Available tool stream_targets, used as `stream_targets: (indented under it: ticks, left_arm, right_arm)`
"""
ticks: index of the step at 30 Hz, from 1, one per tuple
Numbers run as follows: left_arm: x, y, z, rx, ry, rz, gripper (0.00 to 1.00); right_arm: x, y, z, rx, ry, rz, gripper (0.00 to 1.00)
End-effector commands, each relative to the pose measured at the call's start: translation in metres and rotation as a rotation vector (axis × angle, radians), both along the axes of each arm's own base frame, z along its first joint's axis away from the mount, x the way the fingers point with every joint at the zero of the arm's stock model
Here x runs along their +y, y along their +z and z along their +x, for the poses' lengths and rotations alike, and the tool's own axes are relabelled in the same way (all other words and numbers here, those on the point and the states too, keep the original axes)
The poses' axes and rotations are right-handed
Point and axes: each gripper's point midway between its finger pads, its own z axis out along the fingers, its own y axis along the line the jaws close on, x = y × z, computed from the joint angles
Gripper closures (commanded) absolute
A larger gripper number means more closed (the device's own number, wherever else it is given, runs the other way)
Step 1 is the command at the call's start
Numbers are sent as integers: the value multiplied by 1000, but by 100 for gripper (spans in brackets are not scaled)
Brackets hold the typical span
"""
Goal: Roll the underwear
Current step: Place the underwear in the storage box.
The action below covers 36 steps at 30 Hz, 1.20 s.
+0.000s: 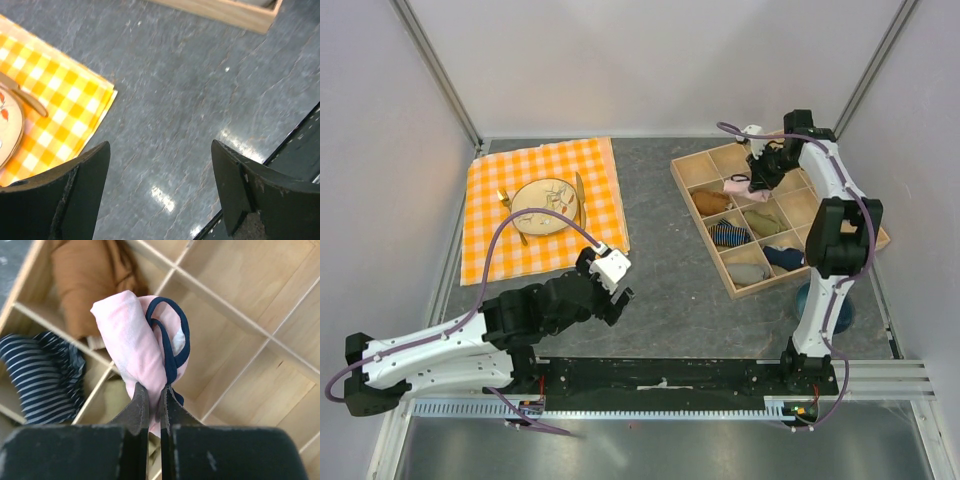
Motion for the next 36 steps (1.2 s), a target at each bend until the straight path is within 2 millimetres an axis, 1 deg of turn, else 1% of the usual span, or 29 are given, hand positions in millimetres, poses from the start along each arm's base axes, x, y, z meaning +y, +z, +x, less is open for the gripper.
stream_targets:
  ticks: [1, 2, 3, 4, 6, 7, 8, 9, 10, 12, 13, 14, 17, 18, 19, 20, 21, 22, 23, 24, 25, 26, 27, 29, 30, 32, 33, 35, 36]
  left_arm:
    - [25, -10, 5, -40, 29, 124, 12]
    - [25, -9, 5, -45, 31, 121, 12]
    - [26, -10, 7, -49, 40, 128, 12]
    - [27, -10, 7, -51, 44, 127, 12]
    - [28, -9, 7, -54, 46, 121, 12]
    - [28, -10, 7, -55, 49, 123, 12]
    - [29, -9, 8, -58, 52, 118, 12]
    - [29, -10, 8, -59, 53, 119, 12]
    - [30, -9, 8, -60, 55, 117, 12]
    - [30, -8, 8, -61, 55, 114, 12]
    - [30, -9, 8, -61, 55, 114, 12]
    - [30, -8, 7, -61, 56, 110, 12]
    - [30, -8, 8, -63, 53, 109, 12]
    - [28, -11, 7, -59, 48, 116, 12]
    - [27, -11, 7, -57, 46, 117, 12]
    - [27, -12, 7, -55, 44, 122, 12]
    - [26, -14, 7, -52, 42, 128, 12]
    - [25, -15, 7, -51, 40, 133, 12]
    - [26, -15, 7, -50, 41, 136, 12]
    - [25, -16, 7, -47, 41, 137, 12]
    - [25, -15, 7, -45, 40, 130, 12]
    - [25, -15, 6, -43, 37, 126, 12]
    - [25, -14, 6, -43, 38, 120, 12]
    - [25, -9, 7, -56, 47, 90, 11]
    - [26, -8, 7, -61, 53, 84, 8]
    - [29, 0, 8, -75, 62, 48, 6]
    - [29, 3, 8, -80, 68, 30, 3]
    - [33, 10, 9, -86, 87, -5, 1]
    - [38, 20, 10, -92, 110, -63, 1]
  right_arm:
    - [-4, -15, 41, -28, -85, -25, 100]
    - [-4, -14, 48, -41, -87, -23, 100]
    - [-4, -18, 52, -39, -89, -28, 100]
    - [-5, -31, 54, -17, -91, -37, 100]
    - [-7, -39, 62, -16, -98, -52, 100]
    - [-8, -53, 63, 11, -97, -56, 100]
    - [-8, -57, 65, 13, -100, -62, 100]
    - [-13, -64, 66, 23, -114, -89, 100]
    - [-16, -79, 66, 48, -124, -117, 100]
    - [-25, -91, 66, 67, -146, -159, 100]
    - [-34, -96, 65, 73, -165, -204, 100]
    - [-37, -102, 62, 85, -171, -216, 100]
    - [-51, -102, 57, 94, -200, -247, 100]
    - [-53, -97, 56, 85, -208, -255, 98]
    - [-53, -99, 54, 91, -207, -255, 94]
    - [-51, -99, 51, 98, -200, -245, 88]
    - [-49, -92, 50, 91, -194, -236, 76]
    - [-45, -89, 46, 101, -182, -222, 72]
    - [-39, -83, 45, 95, -169, -191, 68]
    - [-36, -68, 46, 73, -163, -172, 60]
    - [-33, -58, 45, 60, -159, -158, 55]
    - [-28, -47, 44, 43, -145, -129, 47]
    - [-25, -25, 45, 2, -143, -117, 44]
    - [-23, 2, 45, -47, -143, -101, 35]
    - [-21, 27, 45, -96, -143, -91, 32]
    - [-21, 54, 44, -149, -148, -88, 27]
    - [-21, 77, 40, -196, -152, -85, 25]
    - [-19, 98, 32, -226, -149, -72, 23]
    - [-16, 123, 23, -275, -145, -61, 21]
